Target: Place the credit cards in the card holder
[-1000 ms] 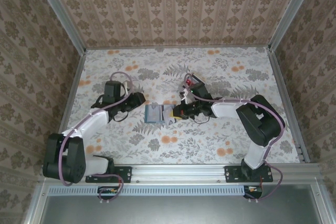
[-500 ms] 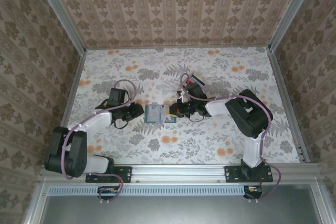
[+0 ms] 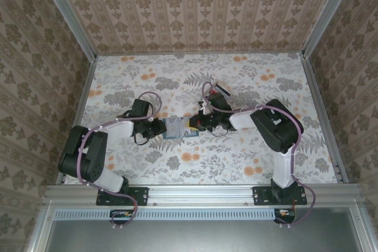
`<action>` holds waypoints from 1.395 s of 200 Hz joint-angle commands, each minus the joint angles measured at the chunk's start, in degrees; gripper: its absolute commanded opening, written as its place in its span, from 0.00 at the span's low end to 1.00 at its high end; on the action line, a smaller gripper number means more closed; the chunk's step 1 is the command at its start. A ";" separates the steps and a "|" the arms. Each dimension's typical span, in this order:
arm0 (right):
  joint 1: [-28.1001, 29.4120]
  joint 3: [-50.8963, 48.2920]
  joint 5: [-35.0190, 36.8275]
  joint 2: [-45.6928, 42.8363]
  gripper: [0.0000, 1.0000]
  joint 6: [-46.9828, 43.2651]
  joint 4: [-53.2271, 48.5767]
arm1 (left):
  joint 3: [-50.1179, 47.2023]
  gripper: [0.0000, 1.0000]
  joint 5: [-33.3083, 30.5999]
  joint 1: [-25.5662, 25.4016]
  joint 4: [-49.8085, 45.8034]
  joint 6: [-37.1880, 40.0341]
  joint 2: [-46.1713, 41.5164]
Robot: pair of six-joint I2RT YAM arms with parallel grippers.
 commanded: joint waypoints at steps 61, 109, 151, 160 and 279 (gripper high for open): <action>1.15 3.70 -1.58 4.34 0.04 -0.77 -1.41 | 1.36 0.23 0.37 -1.77 2.00 0.41 2.30; 1.11 4.71 0.50 4.43 0.04 -3.83 -4.08 | 1.72 0.23 0.28 -1.78 1.37 0.70 1.86; 1.31 5.34 3.65 4.38 0.04 -4.87 -3.74 | 1.70 0.22 0.41 -1.80 1.29 0.60 1.50; 1.48 5.74 4.04 4.64 0.04 -5.37 -4.14 | 1.66 0.22 0.39 -1.85 1.22 0.56 1.33; 2.99 4.74 12.34 2.99 0.04 -11.22 -5.87 | 2.06 0.19 -0.09 -2.50 1.07 0.41 1.38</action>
